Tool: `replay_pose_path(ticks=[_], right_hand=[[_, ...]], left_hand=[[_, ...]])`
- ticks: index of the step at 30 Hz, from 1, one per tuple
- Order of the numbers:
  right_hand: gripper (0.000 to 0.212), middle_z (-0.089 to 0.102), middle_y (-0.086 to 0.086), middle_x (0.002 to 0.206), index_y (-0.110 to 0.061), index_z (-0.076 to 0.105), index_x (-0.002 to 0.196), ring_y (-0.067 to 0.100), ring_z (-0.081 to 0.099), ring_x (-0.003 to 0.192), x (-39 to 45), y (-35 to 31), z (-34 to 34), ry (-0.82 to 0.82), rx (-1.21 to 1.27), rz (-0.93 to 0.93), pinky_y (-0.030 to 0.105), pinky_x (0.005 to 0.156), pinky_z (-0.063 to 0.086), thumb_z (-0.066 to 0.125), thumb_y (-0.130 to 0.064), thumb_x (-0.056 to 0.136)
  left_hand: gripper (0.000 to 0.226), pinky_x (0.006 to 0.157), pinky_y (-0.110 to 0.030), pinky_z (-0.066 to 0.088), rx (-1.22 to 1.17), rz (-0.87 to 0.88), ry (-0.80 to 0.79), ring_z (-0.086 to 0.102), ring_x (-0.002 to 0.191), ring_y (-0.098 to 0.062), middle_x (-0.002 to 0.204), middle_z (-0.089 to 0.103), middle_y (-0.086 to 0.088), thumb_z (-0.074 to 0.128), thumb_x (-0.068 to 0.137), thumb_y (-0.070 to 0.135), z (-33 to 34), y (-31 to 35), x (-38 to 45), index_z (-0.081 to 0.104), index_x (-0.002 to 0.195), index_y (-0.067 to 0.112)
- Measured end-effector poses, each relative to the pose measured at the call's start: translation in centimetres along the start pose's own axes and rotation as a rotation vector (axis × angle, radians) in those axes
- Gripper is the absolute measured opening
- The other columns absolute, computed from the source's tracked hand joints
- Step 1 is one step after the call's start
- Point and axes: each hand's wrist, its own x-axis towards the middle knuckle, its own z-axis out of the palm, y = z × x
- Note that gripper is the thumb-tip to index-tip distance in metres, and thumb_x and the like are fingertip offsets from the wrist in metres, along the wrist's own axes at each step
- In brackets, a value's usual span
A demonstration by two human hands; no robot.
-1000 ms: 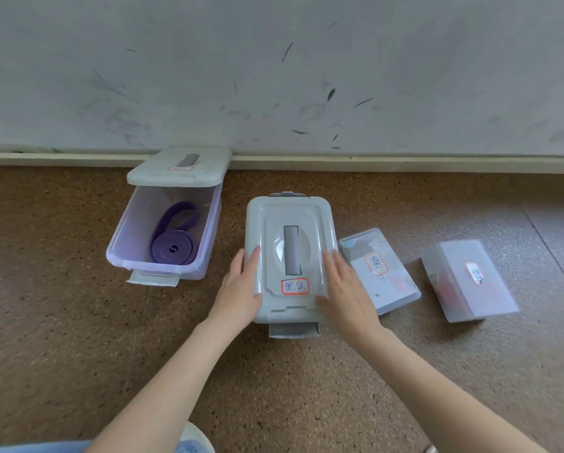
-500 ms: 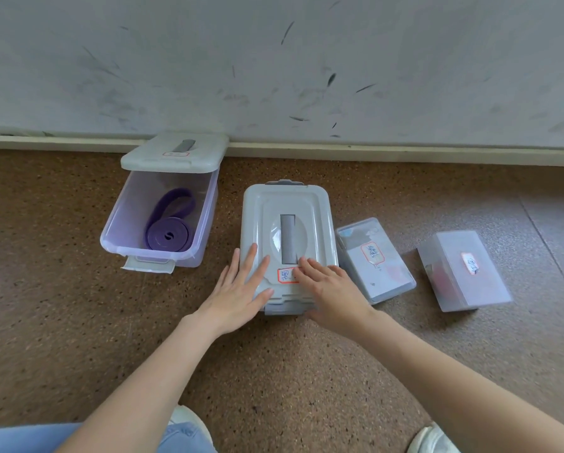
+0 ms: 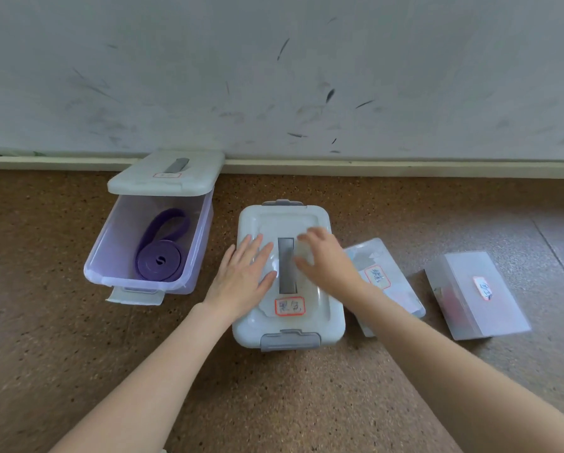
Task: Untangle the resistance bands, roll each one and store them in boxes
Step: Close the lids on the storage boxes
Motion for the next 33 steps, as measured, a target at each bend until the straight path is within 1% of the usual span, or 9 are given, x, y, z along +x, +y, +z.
replay_pose_path(ticks=[3,9,14,17,21,26,28,30,33], right_hand=[[0.06,0.024,0.013,0.153,-0.005,0.03,0.142,0.027,0.021,0.141,6.6,0.7,-0.4,0.014,-0.012,0.11,0.034,0.113,0.019,0.053,-0.029,0.093],[0.087,0.036,0.009,0.147,-0.009,0.028,0.144,0.028,0.04,0.131,13.5,3.0,-0.5,-0.258,0.178,0.351,0.035,0.098,0.038,0.069,-0.047,0.077],[0.052,0.053,0.005,0.128,-0.02,0.061,0.12,0.027,0.043,0.126,12.8,3.4,0.1,-0.102,0.348,0.285,0.039,0.105,0.037,0.077,-0.036,0.073],[0.042,0.044,0.003,0.13,-0.025,0.062,0.117,0.027,0.031,0.128,11.5,2.1,0.1,-0.004,0.211,0.277,0.047,0.107,0.029,0.071,-0.036,0.078],[0.061,0.026,0.005,0.148,-0.025,0.039,0.139,0.029,0.021,0.136,5.2,-0.7,1.5,0.077,-0.043,0.07,0.041,0.11,0.016,0.062,-0.035,0.084],[0.103,-0.014,0.004,0.156,-0.029,0.003,0.148,0.026,-0.012,0.144,-4.9,-0.3,4.0,-0.349,-0.229,-0.219,0.048,0.114,-0.007,0.065,-0.061,0.072],[0.117,-0.028,0.006,0.153,-0.031,-0.02,0.144,0.034,-0.023,0.14,-6.0,-0.4,5.0,-0.375,-0.421,-0.271,0.054,0.109,-0.016,0.067,-0.058,0.071],[0.115,-0.025,0.007,0.153,-0.031,-0.026,0.141,0.041,-0.019,0.14,-5.4,-0.8,5.6,-0.304,-0.491,-0.288,0.056,0.107,-0.016,0.067,-0.05,0.077],[0.103,-0.01,0.003,0.156,-0.031,-0.011,0.145,0.04,-0.008,0.142,-1.9,-1.2,5.2,-0.227,-0.445,-0.222,0.058,0.11,-0.008,0.067,-0.042,0.08]], left_hand=[[0.059,0.113,-0.039,-0.013,0.115,0.002,0.009,-0.022,0.141,-0.014,0.158,-0.012,-0.002,0.02,0.099,0.044,1.3,0.1,1.5,-0.004,0.149,0.023],[0.062,0.115,-0.042,-0.008,0.206,0.026,0.136,-0.01,0.144,-0.016,0.158,0.0,-0.004,0.01,0.094,0.047,2.6,-0.1,1.4,0.004,0.149,0.019],[0.061,0.116,-0.044,-0.004,0.22,0.012,0.134,-0.002,0.146,-0.021,0.158,0.003,-0.007,0.013,0.096,0.045,2.4,0.2,1.3,0.006,0.15,0.016],[0.058,0.116,-0.044,-0.006,0.212,0.003,0.116,-0.007,0.146,-0.021,0.158,-0.002,-0.007,0.019,0.1,0.042,2.1,0.4,1.3,0.004,0.15,0.016],[0.058,0.115,-0.039,-0.012,0.13,-0.008,0.048,-0.015,0.144,-0.015,0.158,-0.011,-0.003,0.023,0.099,0.038,1.4,0.3,1.4,0.0,0.15,0.019],[0.054,0.116,-0.031,0.001,0.029,0.005,0.1,0.008,0.145,-0.015,0.158,0.013,-0.004,0.037,0.098,0.027,-0.3,-1.4,-1.2,0.019,0.148,0.015],[0.054,0.116,-0.033,0.007,0.017,-0.036,0.12,0.018,0.143,-0.018,0.155,0.022,-0.005,0.041,0.097,0.025,-1.2,-2.5,-2.8,0.024,0.147,0.015],[0.055,0.117,-0.036,0.008,0.035,-0.102,0.141,0.021,0.143,-0.02,0.154,0.024,-0.005,0.045,0.096,0.025,-2.1,-3.7,-4.0,0.025,0.146,0.014],[0.057,0.117,-0.038,0.012,0.086,-0.218,0.144,0.022,0.142,-0.023,0.154,0.025,-0.009,0.046,0.095,0.025,-2.6,-5.3,-4.5,0.024,0.146,0.011]])
